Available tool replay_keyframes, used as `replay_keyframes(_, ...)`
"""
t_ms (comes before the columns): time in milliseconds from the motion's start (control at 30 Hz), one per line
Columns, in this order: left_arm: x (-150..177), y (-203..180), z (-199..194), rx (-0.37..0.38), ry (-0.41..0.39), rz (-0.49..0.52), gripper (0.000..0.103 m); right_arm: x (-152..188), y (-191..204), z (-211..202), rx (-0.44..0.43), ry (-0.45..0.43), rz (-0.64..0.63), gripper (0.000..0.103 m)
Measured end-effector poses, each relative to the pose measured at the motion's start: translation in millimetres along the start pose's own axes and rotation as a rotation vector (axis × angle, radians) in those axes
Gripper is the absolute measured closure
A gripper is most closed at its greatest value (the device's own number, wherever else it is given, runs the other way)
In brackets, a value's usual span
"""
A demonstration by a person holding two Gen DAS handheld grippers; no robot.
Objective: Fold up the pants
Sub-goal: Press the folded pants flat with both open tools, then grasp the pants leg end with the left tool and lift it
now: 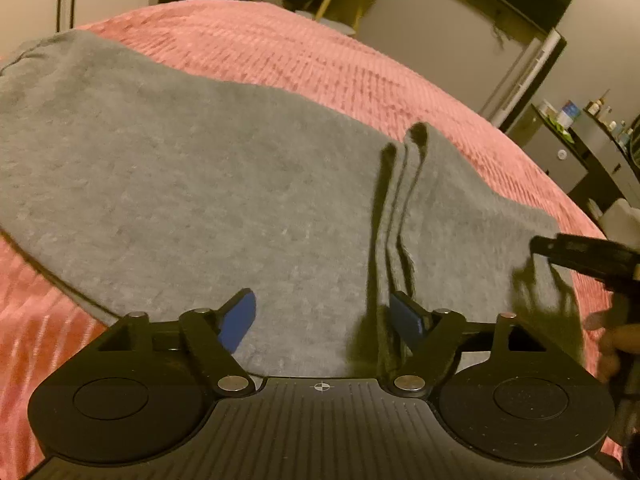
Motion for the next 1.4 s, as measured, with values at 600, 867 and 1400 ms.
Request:
replay_keyframes(600,-54,209,-98,-0.031,-0.278,-0.703,0.009,70,26,-61,-0.189,0.138,-0.027,0.039)
replay_keyframes(867,-55,132,-90,0.223,-0.163,-0.569,0.013,87,16,-91,-0.298,0.055,0.161,0.036)
replay_keyframes(1400,-8,-17,60,0.277,0.348,-0.384,0.085,96,-34,-104,-0.269,0.039,0.307,0.05)
Point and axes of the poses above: each gripper's, at about its wrist camera, not at the fingertips, and z roughly the way its jaws point, y to its left, x to its underside, the point moved 3 cm from there along z, roughly the way its jaws point, and after that the axes turned 9 degrees about -z, right-handed, at the moved point
